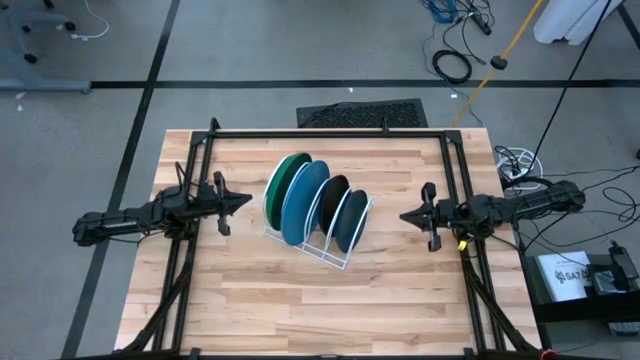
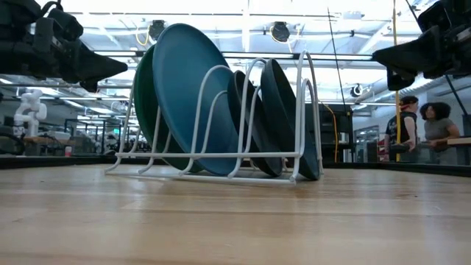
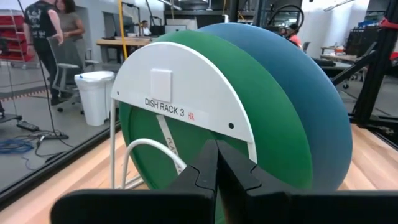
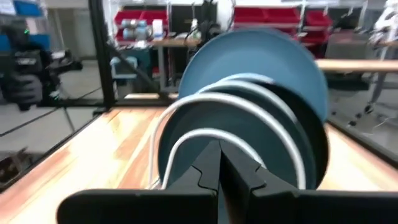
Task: Sort dishes
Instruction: Return to Home Position
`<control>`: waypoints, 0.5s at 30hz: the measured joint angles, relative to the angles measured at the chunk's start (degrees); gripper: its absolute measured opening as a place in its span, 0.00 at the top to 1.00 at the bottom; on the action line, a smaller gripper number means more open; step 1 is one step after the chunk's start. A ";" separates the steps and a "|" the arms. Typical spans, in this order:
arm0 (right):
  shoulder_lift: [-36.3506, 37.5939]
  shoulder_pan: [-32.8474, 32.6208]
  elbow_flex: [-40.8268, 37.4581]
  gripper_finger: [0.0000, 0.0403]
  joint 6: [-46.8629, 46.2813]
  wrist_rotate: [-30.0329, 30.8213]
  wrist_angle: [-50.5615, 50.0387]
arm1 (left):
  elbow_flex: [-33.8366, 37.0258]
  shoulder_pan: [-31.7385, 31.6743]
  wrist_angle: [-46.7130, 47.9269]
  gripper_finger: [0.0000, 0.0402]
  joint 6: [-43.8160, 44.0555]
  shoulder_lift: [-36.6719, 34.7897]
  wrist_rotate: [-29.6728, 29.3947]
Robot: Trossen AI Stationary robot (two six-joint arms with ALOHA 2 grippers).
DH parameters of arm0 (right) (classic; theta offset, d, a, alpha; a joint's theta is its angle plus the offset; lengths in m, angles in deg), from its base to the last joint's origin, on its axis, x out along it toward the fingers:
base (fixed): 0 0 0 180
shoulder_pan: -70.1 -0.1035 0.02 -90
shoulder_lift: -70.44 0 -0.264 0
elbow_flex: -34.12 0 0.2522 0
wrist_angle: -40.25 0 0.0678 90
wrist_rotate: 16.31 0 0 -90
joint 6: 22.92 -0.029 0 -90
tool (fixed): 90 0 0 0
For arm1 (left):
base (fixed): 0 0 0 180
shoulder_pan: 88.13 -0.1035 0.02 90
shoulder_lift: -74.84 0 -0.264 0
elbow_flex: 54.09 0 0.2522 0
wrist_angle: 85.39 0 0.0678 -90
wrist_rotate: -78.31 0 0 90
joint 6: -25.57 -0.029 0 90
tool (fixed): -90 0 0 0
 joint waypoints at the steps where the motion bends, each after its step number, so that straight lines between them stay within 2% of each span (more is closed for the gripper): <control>1: -0.01 0.00 0.00 1.00 -0.17 -0.84 -0.83 | 0.00 0.00 0.00 0.98 0.00 0.00 -0.03; 6: -0.01 0.00 0.00 1.00 -1.07 -1.33 -5.30 | 0.02 0.00 0.05 0.98 -0.02 0.00 -0.23; 15: -0.01 0.02 0.00 1.00 0.19 -7.58 -6.26 | 0.04 0.00 0.20 0.98 -0.02 0.00 -0.30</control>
